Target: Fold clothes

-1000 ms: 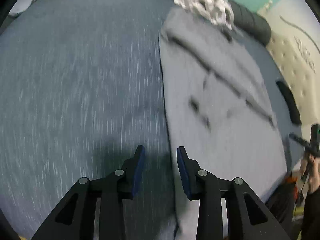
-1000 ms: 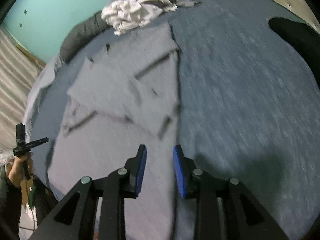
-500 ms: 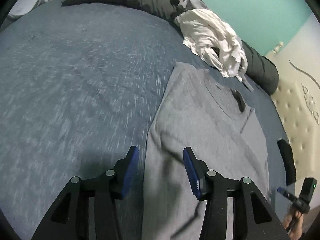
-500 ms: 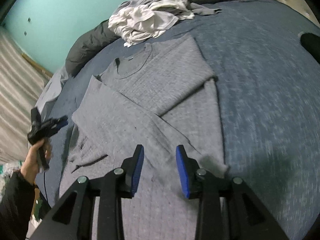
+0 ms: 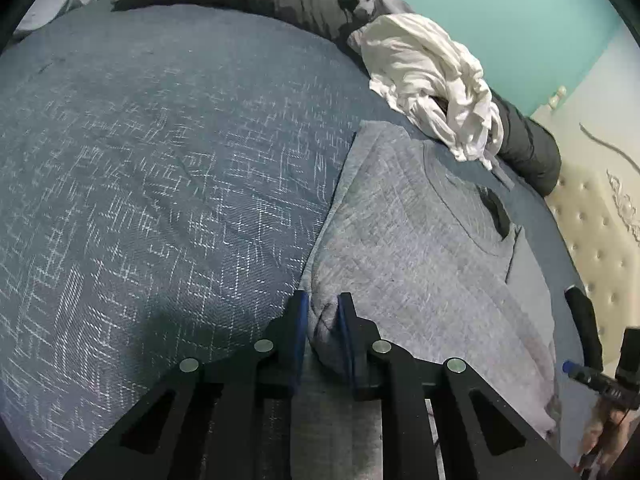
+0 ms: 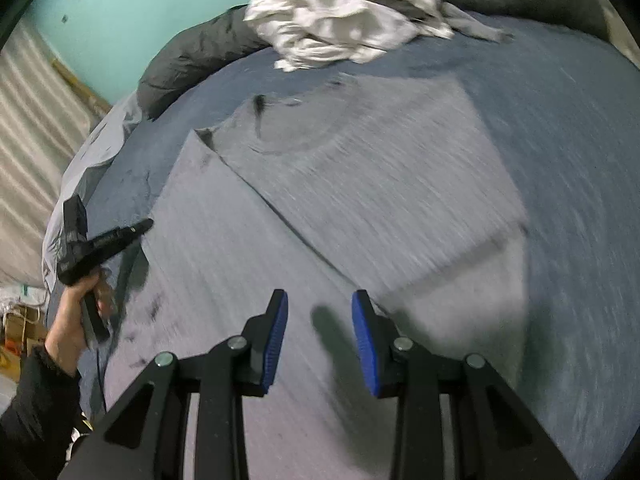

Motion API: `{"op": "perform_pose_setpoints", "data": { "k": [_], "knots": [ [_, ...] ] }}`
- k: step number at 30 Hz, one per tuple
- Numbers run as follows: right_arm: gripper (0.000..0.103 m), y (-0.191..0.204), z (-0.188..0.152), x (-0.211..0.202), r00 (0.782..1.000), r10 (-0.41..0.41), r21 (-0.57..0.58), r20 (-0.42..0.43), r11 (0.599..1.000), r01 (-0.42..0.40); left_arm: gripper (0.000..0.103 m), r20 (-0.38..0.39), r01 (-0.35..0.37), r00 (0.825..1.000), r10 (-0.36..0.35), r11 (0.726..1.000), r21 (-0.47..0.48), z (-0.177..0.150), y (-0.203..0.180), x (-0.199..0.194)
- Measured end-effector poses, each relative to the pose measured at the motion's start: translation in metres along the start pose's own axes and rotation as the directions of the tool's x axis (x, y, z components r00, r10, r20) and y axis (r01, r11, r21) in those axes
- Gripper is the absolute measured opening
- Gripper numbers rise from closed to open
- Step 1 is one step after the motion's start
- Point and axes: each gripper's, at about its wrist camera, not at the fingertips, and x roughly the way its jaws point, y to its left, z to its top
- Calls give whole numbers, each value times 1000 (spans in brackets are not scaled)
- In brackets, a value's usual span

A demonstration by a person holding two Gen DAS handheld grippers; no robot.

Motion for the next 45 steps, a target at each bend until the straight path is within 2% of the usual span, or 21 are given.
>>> {"op": "perform_pose_setpoints", "data": {
  "k": [5, 9, 16, 21, 26, 28, 29, 32, 35, 42, 45],
  "knots": [
    [38, 36, 42, 35, 1000, 30, -69, -5, 997, -31, 16, 44, 31, 999, -29, 998, -52, -11, 9, 1],
    [46, 76, 86, 73, 997, 77, -124, -9, 989, -78, 16, 30, 34, 999, -32, 997, -72, -11, 11, 5],
    [48, 135, 148, 140, 994, 84, -181, -69, 979, -95, 16, 31, 40, 999, -38, 996, -76, -13, 12, 7],
    [49, 155, 173, 179, 991, 75, -176, -115, 980, -94, 16, 32, 32, 999, -30, 997, -69, -14, 11, 6],
    [49, 163, 183, 209, 988, 79, -178, -136, 979, -103, 16, 31, 50, 998, -47, 995, -85, -13, 14, 6],
    [33, 163, 185, 218, 986, 91, -174, -142, 978, -115, 16, 31, 47, 999, -45, 996, -81, -13, 14, 6],
    [14, 163, 185, 222, 985, 98, -172, -145, 977, -123, 16, 30, 48, 998, -46, 996, -81, -13, 14, 6],
    [6, 165, 185, 229, 983, 112, -174, -142, 975, -136, 16, 29, 63, 998, -60, 993, -97, -13, 16, 5],
    [5, 172, 189, 233, 985, 118, -194, -124, 971, -141, 16, 28, 70, 997, -67, 992, -104, -12, 17, 6],
    [4, 185, 193, 261, 992, 16, -255, -124, 966, -47, 16, 29, 64, 998, -61, 992, -106, -12, 17, 7],
    [4, 184, 190, 270, 993, 1, -265, -114, 964, -31, 16, 27, 73, 997, -70, 991, -116, -12, 19, 8]
  ]
}}
